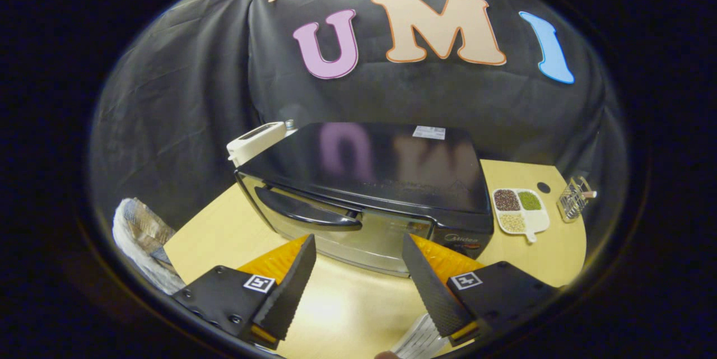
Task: Open the toaster oven, put the food inside, and close the toaster oven door.
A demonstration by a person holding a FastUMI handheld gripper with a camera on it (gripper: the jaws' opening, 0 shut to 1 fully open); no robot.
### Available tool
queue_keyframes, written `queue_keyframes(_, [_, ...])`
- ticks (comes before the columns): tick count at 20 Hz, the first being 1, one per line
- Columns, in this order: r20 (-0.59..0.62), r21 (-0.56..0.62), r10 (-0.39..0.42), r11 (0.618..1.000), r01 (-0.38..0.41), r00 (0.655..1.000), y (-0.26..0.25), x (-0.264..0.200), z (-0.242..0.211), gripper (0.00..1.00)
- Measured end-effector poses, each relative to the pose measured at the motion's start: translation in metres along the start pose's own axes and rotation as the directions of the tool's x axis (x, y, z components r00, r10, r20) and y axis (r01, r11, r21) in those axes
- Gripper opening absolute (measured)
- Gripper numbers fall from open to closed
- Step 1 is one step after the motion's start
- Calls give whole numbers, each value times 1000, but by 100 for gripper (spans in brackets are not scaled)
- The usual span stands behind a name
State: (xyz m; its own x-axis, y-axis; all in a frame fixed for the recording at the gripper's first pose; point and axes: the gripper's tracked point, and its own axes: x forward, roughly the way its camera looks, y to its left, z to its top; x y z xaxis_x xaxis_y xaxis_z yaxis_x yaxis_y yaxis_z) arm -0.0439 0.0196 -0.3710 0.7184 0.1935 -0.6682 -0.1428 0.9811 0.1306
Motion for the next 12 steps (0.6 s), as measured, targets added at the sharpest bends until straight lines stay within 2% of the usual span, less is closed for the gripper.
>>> queue_keyframes(4, [22,6,-24,1000,24,999,-16,-14,-5,98])
queue_keyframes(8, [111,43,-121,992,117,986,-70,-56,20,98])
queue_keyframes(10, [178,72,-187,982,177,966,-107,-86,49,98])
queue_keyframes(12, [260,88,-263,965,249,929,-146,-114,82,97])
